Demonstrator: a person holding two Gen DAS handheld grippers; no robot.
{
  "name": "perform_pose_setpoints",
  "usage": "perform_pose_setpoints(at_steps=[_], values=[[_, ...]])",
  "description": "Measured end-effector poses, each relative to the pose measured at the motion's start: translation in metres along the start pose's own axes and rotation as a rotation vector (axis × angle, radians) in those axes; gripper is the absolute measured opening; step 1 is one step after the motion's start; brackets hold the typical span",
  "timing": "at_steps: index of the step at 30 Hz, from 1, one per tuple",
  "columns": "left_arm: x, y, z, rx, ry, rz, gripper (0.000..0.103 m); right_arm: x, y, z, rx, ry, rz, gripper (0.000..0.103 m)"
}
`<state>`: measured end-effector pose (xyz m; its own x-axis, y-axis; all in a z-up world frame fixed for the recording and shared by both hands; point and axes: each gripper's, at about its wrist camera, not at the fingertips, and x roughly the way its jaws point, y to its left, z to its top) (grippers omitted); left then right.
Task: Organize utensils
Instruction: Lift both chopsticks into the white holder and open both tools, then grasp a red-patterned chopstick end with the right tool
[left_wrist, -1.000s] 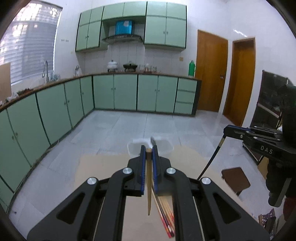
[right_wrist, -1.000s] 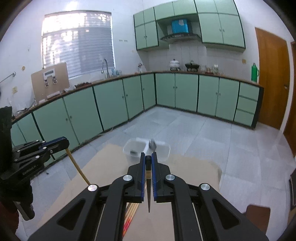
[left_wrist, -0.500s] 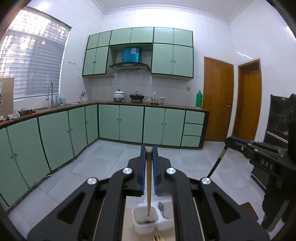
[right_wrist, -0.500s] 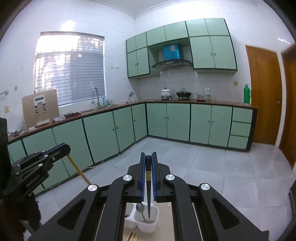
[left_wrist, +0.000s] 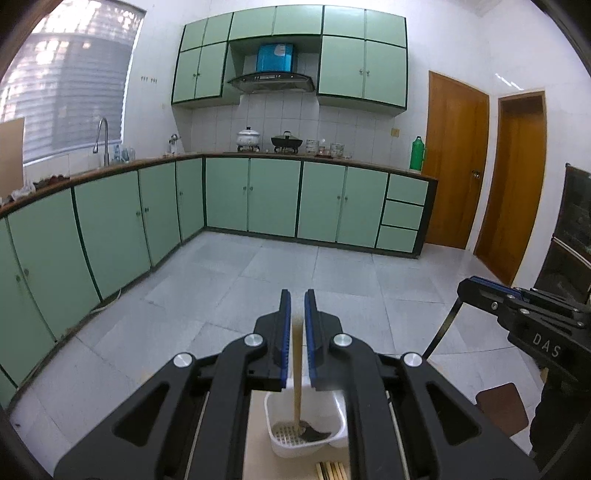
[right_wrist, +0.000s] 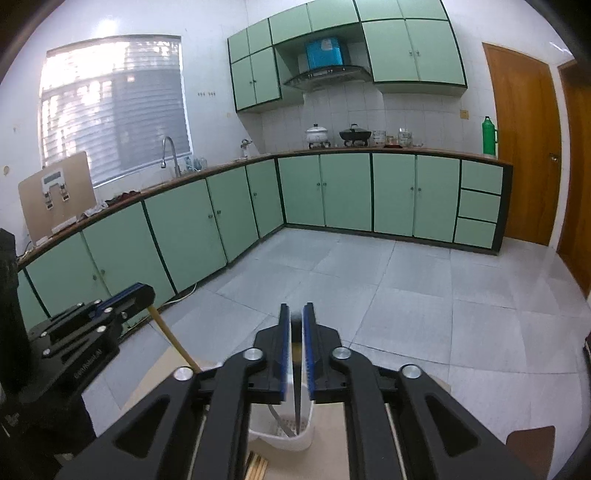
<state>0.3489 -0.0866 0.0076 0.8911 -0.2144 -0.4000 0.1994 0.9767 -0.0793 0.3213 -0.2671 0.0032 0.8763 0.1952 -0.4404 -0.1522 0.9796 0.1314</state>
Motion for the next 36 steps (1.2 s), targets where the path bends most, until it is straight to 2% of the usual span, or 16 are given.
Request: perform_pose_setpoints(at_steps=[1,4,6,7,8,10,13,16,22,25,30,36], values=[[-0.002,0.002,-0.001,0.001,0.0,-0.001,0.012,-0.003,-0.002,-0.003,-0.001,-0.002,-0.011,0.027],[-0.022,0.006,-0.007,0.014,-0.014,-0.003,0.03,-0.015,-0.009,-0.009,0.018,-0.005,-0.025,0.035],[-0.035,0.009,-0.011,0.016,-0.018,-0.005,0.039,-0.027,-0.012,-0.016,0.023,-0.009,-0.039,0.05],[-0.043,0.01,-0.016,0.021,-0.021,-0.005,0.046,-0.036,-0.013,-0.022,0.019,-0.016,-0.058,0.059],[-0.056,0.011,-0.023,0.03,-0.027,-0.004,0.054,-0.042,-0.013,-0.025,0.014,-0.02,-0.07,0.064],[-0.075,0.013,-0.039,0.032,-0.03,-0.007,0.065,-0.059,-0.013,-0.039,0.004,-0.034,-0.095,0.078],[-0.097,0.015,-0.068,0.028,-0.009,-0.009,0.078,-0.082,-0.01,-0.07,-0.01,-0.029,-0.112,0.085],[-0.114,0.018,-0.104,0.027,0.04,0.006,0.082,-0.098,-0.005,-0.107,-0.017,-0.001,-0.123,0.09],[-0.131,0.033,-0.18,-0.007,0.204,0.049,0.087,-0.111,0.008,-0.177,-0.019,0.103,-0.149,0.091],[-0.133,0.041,-0.209,-0.009,0.277,0.074,0.087,-0.111,0.014,-0.209,0.027,0.163,-0.13,0.091],[-0.14,0.044,-0.259,0.013,0.381,0.105,0.087,-0.106,0.03,-0.255,0.018,0.258,-0.136,0.091],[-0.143,0.045,-0.287,0.025,0.437,0.119,0.087,-0.096,0.048,-0.293,0.016,0.367,-0.085,0.078]])
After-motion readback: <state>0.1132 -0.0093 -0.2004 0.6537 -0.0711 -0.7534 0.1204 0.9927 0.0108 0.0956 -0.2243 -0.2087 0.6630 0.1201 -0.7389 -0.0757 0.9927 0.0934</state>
